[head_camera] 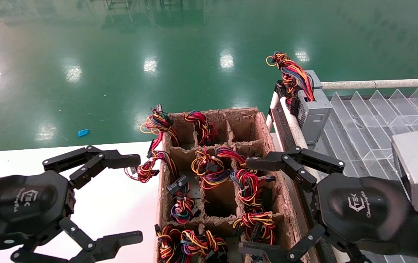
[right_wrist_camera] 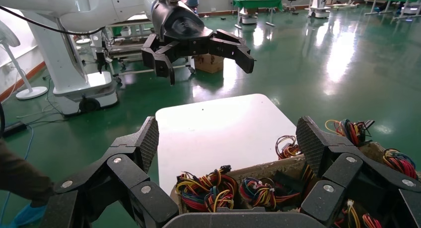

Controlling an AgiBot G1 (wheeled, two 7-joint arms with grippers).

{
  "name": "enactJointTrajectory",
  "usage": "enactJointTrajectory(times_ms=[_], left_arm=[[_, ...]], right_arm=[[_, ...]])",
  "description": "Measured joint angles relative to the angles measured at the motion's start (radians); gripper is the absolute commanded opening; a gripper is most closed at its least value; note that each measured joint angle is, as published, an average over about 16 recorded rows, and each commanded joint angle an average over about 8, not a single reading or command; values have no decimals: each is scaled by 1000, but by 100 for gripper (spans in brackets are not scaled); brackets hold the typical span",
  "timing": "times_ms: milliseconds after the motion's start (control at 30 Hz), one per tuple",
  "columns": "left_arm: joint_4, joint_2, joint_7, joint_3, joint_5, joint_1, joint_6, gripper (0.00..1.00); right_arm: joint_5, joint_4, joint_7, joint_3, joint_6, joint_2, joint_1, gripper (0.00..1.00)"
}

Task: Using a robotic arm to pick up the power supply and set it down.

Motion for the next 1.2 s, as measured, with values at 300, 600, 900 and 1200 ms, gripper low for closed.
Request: enactJointTrajectory(times_ms=[300, 600, 900, 1200], left_arm=[[0, 0, 0, 0, 0, 0, 0, 100], [0, 0, 0, 0, 0, 0, 0, 100], [0, 0, 0, 0, 0, 0, 0, 100], [0, 0, 0, 0, 0, 0, 0, 100]], right_arm=[[-1, -1, -1, 0, 1, -1, 1, 100], [-1, -2, -1, 0, 1, -1, 1, 100], [-1, -2, -1, 0, 1, -1, 2, 100], [-1, -3, -1, 0, 1, -1, 2, 100]])
